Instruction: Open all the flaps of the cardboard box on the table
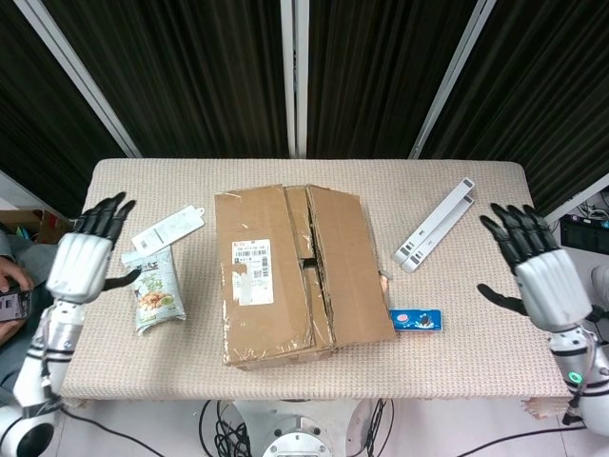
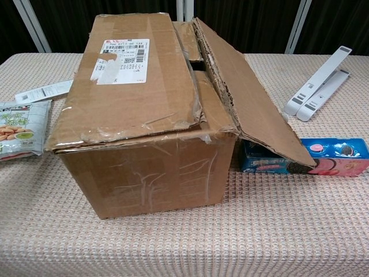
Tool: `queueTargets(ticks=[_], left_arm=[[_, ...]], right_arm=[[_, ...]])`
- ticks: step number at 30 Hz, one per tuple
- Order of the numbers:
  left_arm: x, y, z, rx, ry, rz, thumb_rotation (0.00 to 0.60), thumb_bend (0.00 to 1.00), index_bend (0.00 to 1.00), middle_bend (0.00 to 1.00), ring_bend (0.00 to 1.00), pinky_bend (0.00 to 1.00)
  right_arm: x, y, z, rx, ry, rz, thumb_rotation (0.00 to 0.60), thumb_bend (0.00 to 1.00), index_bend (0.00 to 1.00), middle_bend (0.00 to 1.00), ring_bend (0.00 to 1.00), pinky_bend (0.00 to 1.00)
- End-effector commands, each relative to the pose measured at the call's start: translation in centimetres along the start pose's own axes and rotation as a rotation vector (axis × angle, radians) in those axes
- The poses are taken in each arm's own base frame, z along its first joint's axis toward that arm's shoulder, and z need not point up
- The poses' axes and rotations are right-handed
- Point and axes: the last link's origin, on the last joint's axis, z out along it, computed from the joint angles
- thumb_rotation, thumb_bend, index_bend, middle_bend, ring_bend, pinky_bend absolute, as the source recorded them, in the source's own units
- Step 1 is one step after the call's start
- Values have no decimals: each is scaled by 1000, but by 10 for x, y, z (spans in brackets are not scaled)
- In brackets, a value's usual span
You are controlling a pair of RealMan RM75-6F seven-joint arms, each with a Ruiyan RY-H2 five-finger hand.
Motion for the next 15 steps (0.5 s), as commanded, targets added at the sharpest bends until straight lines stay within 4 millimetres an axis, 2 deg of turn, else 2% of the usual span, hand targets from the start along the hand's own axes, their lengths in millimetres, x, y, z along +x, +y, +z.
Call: queueTargets(ticks=[1,5,8,15], left_arm=[[4,-30,-44,75,-5,-8,598,101,45,9,67,180],[4,-48,-71,114,6,-37,600,100,45,12,67,180],[2,-55,-87,127,22,-59,600,96,45,22,67,180],[-3,-66,-111,147,34,-73,600,91,45,27,67,180]], right_arm=[[-6,-60,67,178,-45,-53,600,0,0,0,0,0],[-31,-94,103,247,-101,-87,600,0,0,0,0,0],[-53,-119,121,287,-141,-101,600,0,0,0,0,0],[-97,-167,149,356,-191,-100,600,0,0,0,0,0]])
